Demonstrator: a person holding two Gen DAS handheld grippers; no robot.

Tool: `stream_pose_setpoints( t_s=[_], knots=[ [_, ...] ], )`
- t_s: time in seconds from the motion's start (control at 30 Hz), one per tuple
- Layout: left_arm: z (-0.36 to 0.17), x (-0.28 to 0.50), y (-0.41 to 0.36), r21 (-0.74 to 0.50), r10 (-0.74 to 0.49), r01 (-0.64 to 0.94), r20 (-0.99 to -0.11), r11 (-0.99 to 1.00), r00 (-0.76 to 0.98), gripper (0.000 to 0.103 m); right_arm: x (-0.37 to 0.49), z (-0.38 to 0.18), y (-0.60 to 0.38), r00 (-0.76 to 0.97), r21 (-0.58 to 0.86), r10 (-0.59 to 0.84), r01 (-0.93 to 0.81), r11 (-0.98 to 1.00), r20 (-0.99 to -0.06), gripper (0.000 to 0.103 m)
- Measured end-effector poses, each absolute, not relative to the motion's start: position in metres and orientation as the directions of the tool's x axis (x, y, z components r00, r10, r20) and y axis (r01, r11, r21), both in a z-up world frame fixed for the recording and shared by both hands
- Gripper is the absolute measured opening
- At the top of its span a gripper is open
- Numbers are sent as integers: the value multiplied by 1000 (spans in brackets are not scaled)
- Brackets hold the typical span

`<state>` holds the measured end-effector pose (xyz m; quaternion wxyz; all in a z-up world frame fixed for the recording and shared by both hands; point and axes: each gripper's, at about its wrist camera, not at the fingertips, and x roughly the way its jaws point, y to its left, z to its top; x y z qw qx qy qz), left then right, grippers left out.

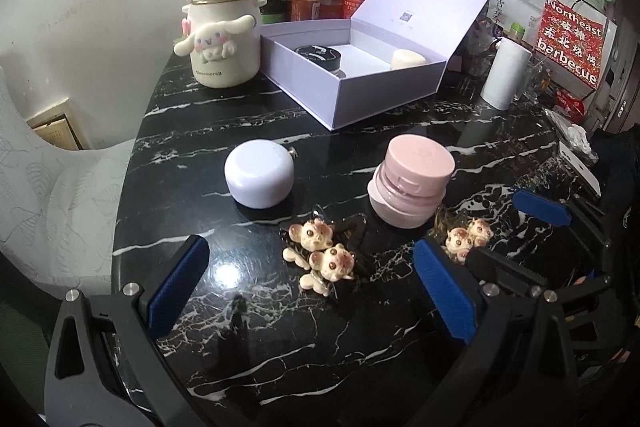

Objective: Organize objects
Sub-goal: 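Withdraw both tools from the box toward the pink jar and figurines, then close the right tool on the clear bear-figurine hair clip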

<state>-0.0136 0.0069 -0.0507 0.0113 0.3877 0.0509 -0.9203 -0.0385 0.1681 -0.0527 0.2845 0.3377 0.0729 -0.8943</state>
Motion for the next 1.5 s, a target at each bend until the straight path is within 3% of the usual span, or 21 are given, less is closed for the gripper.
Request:
stream_pose_setpoints(
  t_s=[0.73, 1.2, 1.5],
  knots=[
    [-66, -23, 0, -138, 70, 51, -745, -989, -663, 102, -52, -80, 145, -563, 62, -449, 575, -816, -694, 88],
    [-78, -38, 16, -153, 103, 24, -764, -988, -637, 102, -59, -80, 161, -574, 42, -450, 585, -810, -684, 62],
    [-82, -45, 24, -150, 101, 22, -763, -988, -638, 101, -62, -80, 178, -588, 40, -431, 560, -827, -685, 61]
  ],
)
